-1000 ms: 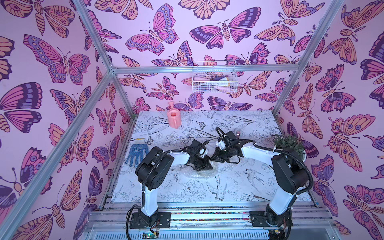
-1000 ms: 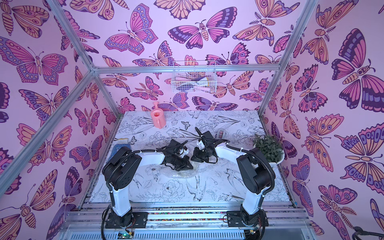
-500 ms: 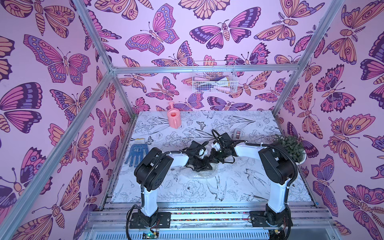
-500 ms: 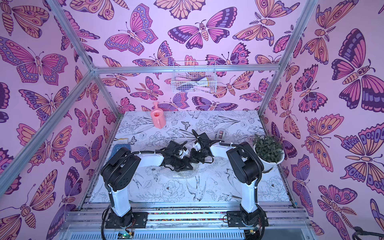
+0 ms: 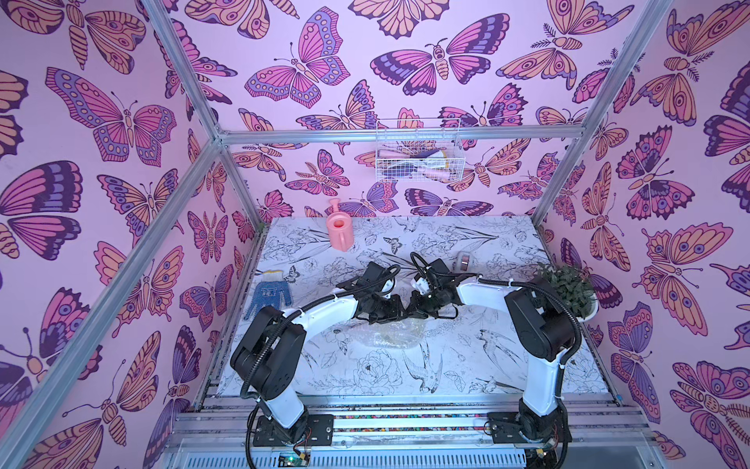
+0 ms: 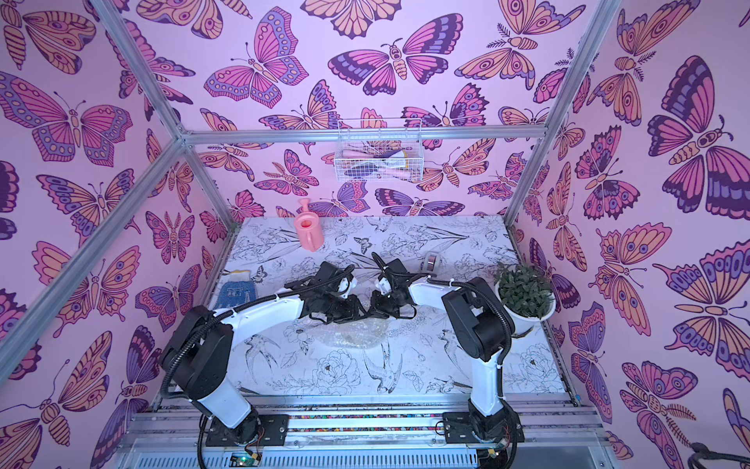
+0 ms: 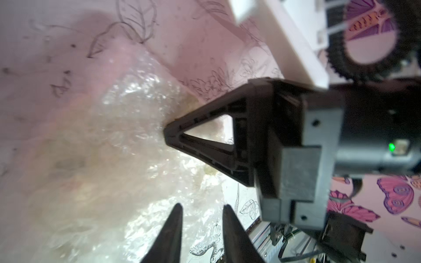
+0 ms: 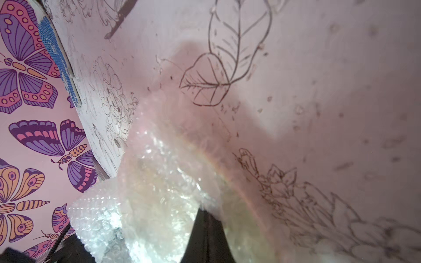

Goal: Wrap dinner plates in bubble wrap
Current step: Wrap the plate in the bubble wrap.

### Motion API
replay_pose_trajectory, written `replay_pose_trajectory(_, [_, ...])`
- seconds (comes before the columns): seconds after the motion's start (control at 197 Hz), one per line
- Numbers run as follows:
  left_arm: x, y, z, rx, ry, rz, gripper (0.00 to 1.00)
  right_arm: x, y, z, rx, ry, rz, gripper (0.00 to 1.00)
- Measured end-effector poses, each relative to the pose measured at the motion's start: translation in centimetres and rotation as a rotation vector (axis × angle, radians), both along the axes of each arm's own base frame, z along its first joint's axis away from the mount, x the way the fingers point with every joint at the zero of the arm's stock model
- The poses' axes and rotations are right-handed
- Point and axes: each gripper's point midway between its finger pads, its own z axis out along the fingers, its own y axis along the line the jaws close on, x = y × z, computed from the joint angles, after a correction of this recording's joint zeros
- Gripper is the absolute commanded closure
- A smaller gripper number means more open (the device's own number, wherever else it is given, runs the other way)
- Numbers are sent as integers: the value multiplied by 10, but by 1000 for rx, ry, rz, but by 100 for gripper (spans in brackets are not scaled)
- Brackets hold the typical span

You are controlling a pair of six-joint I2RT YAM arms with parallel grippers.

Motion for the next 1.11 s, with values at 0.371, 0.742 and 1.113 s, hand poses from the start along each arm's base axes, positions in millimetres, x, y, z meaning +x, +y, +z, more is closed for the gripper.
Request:
replay_pose_trajectory(0.371, [-10,11,-59,138,122,-44,100,-2,-4,5,-23,7,-5,96])
replay_pose_trajectory(0.742, [-10,11,-59,140,117,-51,100,-35,11,39,40,7,41,91])
replay_pose_trajectory(1.113, [-11,20,-48,167,87,-29,83,-44,12,2,24,81,49,94])
